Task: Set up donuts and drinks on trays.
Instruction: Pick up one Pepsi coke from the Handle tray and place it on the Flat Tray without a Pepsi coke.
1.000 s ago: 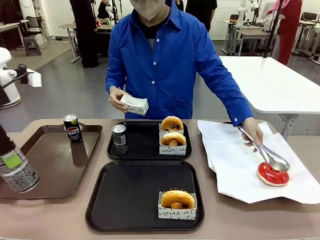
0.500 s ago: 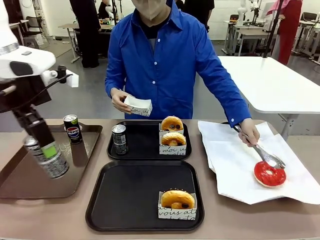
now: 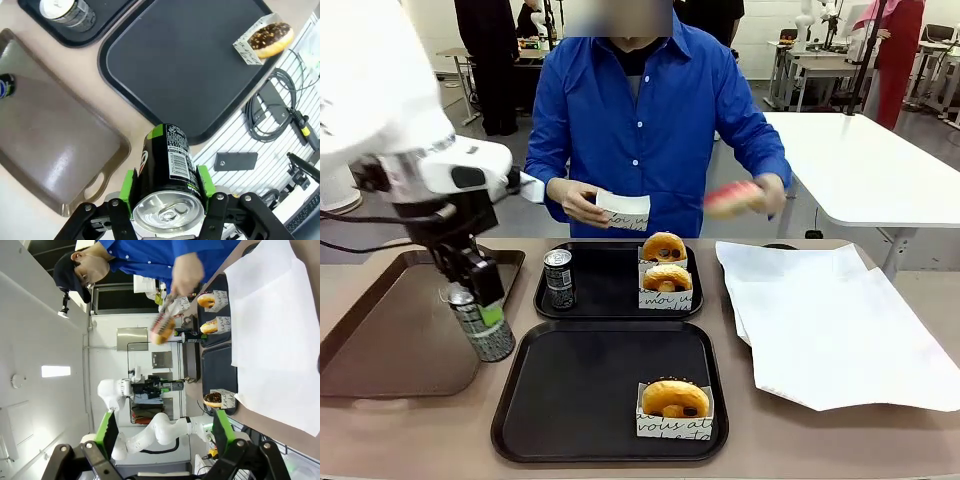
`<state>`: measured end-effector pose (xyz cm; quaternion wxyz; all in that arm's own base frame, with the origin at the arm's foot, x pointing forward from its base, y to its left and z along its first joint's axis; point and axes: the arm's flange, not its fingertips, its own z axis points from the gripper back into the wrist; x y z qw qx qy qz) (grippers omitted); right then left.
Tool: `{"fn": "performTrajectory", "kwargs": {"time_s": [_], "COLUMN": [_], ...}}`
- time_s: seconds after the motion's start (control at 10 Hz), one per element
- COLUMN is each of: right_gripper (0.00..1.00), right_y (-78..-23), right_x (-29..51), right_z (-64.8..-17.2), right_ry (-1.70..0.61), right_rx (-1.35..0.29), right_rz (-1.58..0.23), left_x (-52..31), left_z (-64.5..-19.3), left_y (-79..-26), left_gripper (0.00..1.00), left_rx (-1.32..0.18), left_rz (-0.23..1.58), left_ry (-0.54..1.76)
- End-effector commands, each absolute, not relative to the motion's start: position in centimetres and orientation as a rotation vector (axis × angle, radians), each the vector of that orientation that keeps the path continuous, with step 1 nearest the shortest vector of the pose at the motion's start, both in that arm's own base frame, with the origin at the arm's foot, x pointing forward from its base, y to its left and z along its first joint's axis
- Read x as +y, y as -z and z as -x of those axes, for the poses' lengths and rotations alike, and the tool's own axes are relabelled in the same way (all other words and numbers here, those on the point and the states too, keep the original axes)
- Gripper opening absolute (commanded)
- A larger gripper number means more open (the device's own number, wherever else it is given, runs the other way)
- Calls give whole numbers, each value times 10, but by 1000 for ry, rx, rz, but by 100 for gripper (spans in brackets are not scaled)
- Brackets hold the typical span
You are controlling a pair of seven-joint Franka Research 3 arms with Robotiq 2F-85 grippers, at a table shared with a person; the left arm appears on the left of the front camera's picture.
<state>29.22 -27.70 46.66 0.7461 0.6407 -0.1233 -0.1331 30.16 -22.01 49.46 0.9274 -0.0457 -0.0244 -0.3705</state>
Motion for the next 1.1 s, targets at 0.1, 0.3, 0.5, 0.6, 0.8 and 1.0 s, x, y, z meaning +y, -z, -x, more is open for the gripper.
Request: {"fn": "performTrajectory", "kwargs": {"time_s": [0.1,0.3,0.5,0.6,0.8,1.0], "right_gripper": [100,100,100,100,100,100], "right_y": [-468,-468,-468,-468,-468,-468], "right_x": [-277,-277,-277,-277,-277,-277], "right_z": [-291,-291,-291,-291,-291,-291], "right_ry": [287,287,287,287,287,287], "right_rx": [-275,-275,-275,-275,-275,-275], "right_rz": [-1416,-1416,-1416,-1416,-1416,-1416], "left_x": [-241,-245,-249,-250,-260,-269], "left_z": [-324,-334,-337,-339,-342,-343], "left_y": [-456,-431,-415,-409,-401,-396], "left_gripper": [59,59,59,59,59,59], "left_rx": [12,42,44,49,55,57], "left_rz": [111,122,106,104,94,82], "left_ry": [708,694,681,674,681,692]}}
